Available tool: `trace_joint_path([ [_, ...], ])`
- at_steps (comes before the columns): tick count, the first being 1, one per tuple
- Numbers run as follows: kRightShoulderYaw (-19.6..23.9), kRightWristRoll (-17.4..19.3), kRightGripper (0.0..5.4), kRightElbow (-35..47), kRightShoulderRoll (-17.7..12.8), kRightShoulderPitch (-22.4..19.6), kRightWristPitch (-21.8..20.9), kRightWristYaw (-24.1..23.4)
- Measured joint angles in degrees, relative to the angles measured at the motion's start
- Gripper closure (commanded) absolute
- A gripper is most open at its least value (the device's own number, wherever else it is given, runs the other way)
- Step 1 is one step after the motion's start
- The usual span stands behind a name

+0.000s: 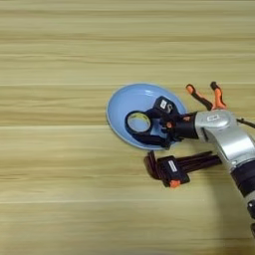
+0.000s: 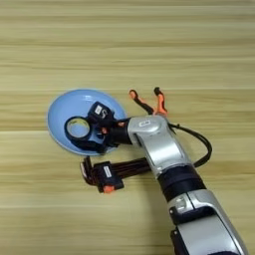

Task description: Move the objects on the table

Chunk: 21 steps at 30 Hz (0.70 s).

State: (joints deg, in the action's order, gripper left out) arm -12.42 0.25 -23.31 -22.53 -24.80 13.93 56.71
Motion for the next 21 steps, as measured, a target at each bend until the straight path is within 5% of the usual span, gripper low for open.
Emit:
trace_joint_path([
  [21, 4.73, 1.15, 1.37, -2.58, 1.19, -1.84, -1.08, -2.82],
])
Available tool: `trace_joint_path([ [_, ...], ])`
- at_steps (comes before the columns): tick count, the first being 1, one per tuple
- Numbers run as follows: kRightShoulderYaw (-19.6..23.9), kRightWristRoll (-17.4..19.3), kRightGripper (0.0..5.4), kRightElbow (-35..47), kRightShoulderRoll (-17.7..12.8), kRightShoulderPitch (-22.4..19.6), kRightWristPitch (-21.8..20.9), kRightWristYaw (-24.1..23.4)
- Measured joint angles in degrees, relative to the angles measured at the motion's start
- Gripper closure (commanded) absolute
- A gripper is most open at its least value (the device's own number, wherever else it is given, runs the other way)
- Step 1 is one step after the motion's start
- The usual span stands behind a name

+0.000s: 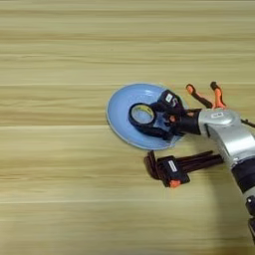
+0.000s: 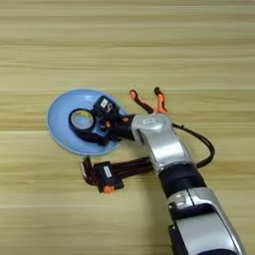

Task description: Move the objects on the table

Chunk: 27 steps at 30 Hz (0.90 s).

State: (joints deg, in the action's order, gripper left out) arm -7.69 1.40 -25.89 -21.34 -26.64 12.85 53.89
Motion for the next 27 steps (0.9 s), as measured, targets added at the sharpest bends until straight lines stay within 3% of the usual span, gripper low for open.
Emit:
trace_joint_path([
  [8, 5.25, 1.03, 1.37, -4.68, 0.08, -4.61, -0.19, -4.93],
  [27, 12.56, 0.36, 1.39, -28.12, -10.69, -13.59, -8.68, -8.87],
])
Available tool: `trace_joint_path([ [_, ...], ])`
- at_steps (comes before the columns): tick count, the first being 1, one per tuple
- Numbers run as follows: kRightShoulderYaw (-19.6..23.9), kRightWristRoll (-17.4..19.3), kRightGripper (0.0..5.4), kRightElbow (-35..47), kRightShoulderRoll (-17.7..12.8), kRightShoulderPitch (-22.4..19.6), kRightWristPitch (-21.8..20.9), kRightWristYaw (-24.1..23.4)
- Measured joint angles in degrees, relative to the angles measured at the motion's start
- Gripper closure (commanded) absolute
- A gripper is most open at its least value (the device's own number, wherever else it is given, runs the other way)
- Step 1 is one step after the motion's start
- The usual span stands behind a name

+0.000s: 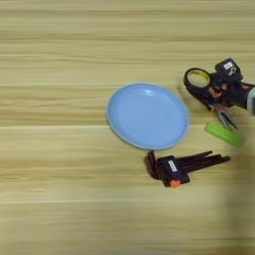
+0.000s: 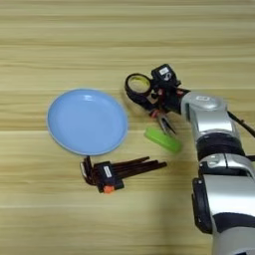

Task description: Move the objects on the table

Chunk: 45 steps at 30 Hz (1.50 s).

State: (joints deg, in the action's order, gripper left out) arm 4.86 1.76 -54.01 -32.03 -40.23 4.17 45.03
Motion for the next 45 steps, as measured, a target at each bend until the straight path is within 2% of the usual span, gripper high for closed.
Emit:
trace_joint_path([
  [5, 0.81, -0.75, 1.39, -7.63, -2.02, -2.63, -2.45, -1.58],
  [13, 1.56, -1.68, 1.39, -13.8, -5.71, -4.46, -4.59, -2.19],
  [36, 1.32, -4.46, 1.39, -17.16, -10.53, -4.53, -6.64, -0.53],
  [45, 1.39, -4.77, 1.39, -20.1, -10.63, -4.35, -7.11, -1.38],
])
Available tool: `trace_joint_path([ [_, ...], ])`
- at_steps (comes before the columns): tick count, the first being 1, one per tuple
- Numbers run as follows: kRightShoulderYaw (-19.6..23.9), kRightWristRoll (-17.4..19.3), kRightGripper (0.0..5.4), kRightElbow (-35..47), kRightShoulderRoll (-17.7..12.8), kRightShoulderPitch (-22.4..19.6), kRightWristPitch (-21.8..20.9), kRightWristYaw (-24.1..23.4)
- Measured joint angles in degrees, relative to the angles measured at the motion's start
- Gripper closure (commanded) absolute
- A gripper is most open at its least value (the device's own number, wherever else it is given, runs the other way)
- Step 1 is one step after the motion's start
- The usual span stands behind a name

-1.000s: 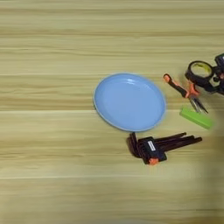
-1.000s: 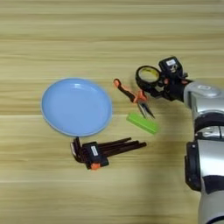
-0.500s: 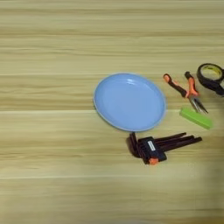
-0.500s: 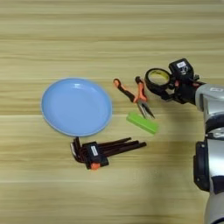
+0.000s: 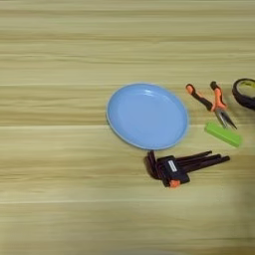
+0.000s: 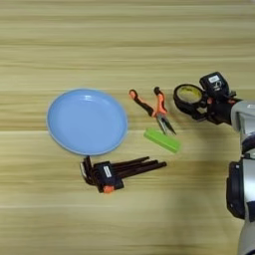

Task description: Move the objects on the table

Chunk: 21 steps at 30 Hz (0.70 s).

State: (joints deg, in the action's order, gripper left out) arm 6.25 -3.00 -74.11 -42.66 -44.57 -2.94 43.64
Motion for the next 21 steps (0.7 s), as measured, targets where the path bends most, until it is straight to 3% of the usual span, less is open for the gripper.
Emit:
trace_joint_path([
  [21, -0.37, -1.47, 1.39, -2.66, 1.72, 2.59, 1.01, -2.04],
])
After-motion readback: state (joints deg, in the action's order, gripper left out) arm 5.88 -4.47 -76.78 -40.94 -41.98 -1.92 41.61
